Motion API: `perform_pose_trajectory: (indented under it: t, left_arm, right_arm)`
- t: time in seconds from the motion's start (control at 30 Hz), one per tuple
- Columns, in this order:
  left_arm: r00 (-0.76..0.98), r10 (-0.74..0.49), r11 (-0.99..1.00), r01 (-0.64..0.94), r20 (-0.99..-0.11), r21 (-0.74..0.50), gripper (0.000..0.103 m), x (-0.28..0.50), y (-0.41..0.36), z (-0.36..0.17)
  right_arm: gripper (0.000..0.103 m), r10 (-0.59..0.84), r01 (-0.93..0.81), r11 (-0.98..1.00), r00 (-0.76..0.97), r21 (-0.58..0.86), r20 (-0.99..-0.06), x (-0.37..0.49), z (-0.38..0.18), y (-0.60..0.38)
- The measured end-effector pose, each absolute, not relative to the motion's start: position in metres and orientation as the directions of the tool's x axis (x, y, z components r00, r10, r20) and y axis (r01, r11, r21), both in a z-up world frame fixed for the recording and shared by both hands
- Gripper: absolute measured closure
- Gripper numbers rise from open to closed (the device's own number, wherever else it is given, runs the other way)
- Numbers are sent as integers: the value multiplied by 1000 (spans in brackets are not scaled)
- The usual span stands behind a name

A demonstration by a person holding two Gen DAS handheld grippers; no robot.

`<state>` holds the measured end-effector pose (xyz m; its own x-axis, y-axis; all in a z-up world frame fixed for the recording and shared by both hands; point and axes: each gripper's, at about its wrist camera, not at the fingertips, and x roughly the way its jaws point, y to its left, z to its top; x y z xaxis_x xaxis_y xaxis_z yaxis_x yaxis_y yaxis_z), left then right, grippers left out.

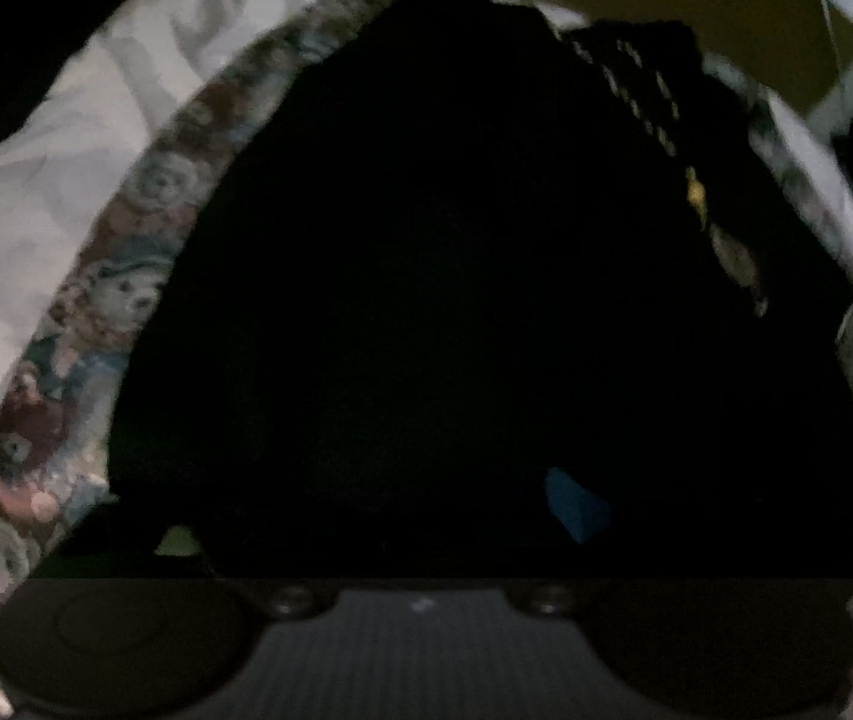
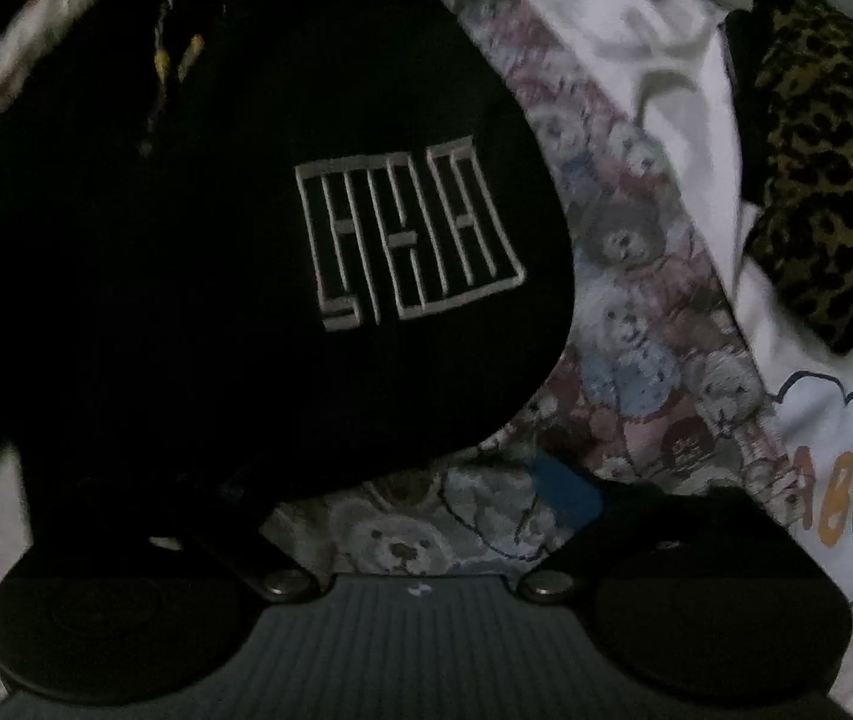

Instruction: Fold clothes

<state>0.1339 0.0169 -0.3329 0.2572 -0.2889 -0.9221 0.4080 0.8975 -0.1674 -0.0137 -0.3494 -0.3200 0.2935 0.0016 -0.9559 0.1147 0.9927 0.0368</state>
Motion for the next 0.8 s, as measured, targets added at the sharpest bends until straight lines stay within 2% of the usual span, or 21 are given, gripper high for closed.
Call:
perform_pose_trajectory:
  t: [0.03,0.1,0.2,0.33,0.57,0.73,0.8]
  left_arm:
    - [253,-312,898,394,-916,-197,26,138,21,-329]
    - [252,-356,895,370,-900,-250,32,145,27,-320]
    - [276,-385,884,384,-881,-266,36,160,25,-305]
    - [307,-401,869,426,-863,-252,37,180,13,-289]
    - [328,-413,856,459,-850,-238,49,211,-11,-280]
    - [296,-442,817,522,-847,-244,63,238,-48,-275]
    - [274,-468,787,562,-840,-255,78,250,-70,-273]
  right_arm:
    - [21,18,131,989,318,62,-948,-15,-314,-352]
    - [36,29,126,989,367,81,-930,-9,-302,-355]
    - [50,13,91,994,432,58,-902,4,-288,-354]
    - [54,17,67,996,476,55,-879,43,-273,-353]
    - [57,71,45,992,549,114,-833,102,-259,-341]
    - [66,89,-9,995,573,102,-815,153,-266,-318]
    - [73,103,-20,993,588,112,-802,171,-268,-312]
